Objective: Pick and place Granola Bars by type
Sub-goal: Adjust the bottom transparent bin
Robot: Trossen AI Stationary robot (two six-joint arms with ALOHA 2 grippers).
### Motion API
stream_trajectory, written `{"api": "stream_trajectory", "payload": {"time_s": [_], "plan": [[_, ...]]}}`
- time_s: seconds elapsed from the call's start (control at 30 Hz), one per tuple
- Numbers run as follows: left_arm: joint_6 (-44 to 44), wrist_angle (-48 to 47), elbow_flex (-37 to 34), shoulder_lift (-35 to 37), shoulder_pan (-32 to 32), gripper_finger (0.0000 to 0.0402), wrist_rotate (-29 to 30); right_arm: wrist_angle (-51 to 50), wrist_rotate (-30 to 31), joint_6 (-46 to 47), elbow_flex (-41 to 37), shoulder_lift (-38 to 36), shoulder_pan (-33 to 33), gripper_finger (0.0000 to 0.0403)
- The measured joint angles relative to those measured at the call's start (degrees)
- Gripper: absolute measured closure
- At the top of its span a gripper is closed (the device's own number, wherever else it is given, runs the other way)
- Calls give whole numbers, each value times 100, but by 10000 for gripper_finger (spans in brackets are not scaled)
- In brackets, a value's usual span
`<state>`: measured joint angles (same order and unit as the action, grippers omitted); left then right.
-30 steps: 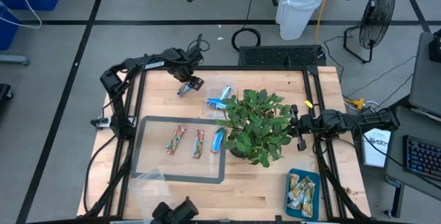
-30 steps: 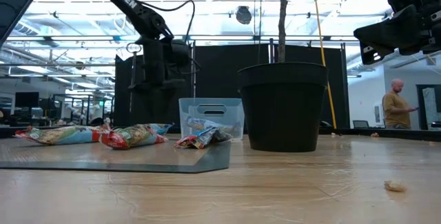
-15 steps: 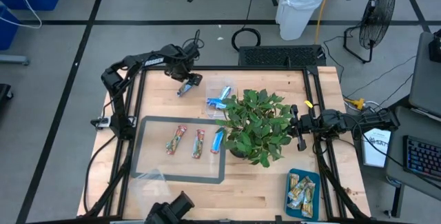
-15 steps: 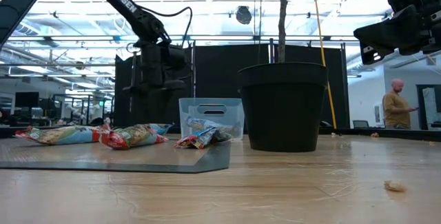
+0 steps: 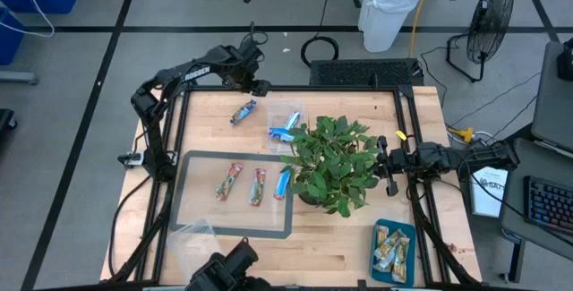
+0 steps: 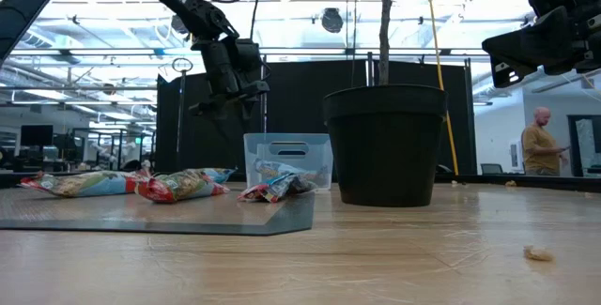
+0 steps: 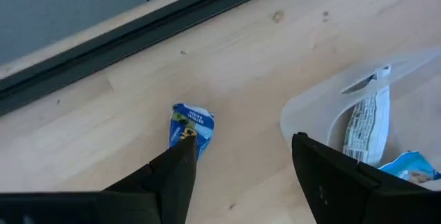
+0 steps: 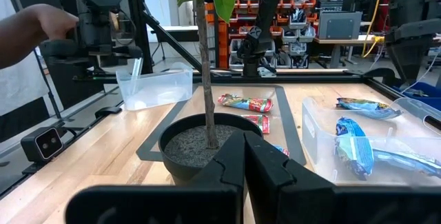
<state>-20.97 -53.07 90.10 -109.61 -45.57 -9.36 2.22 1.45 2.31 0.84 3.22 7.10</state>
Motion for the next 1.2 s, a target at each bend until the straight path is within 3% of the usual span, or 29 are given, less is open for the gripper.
{"api": "stream_trajectory", "payload": {"time_s": [0.23, 0.3, 0.6, 0.87, 1.2], "plan": [[-163, -64, 206, -721, -19, 181, -45, 0, 0, 2, -1, 0, 1, 403], [-35, -507, 511, -973, 3, 198, -8, 0, -2, 0, -2, 2, 2, 403], [618, -1036, 1184, -1103, 51, 253, 83, 0, 0, 2, 0, 4, 0, 403], [890, -531, 1655, -1098, -172, 259, -136, 0, -1, 1, -1, 4, 2, 403], [627, -383, 1497, -1289, -104, 259, -199, 0, 0, 1, -1, 4, 1, 403]]}}
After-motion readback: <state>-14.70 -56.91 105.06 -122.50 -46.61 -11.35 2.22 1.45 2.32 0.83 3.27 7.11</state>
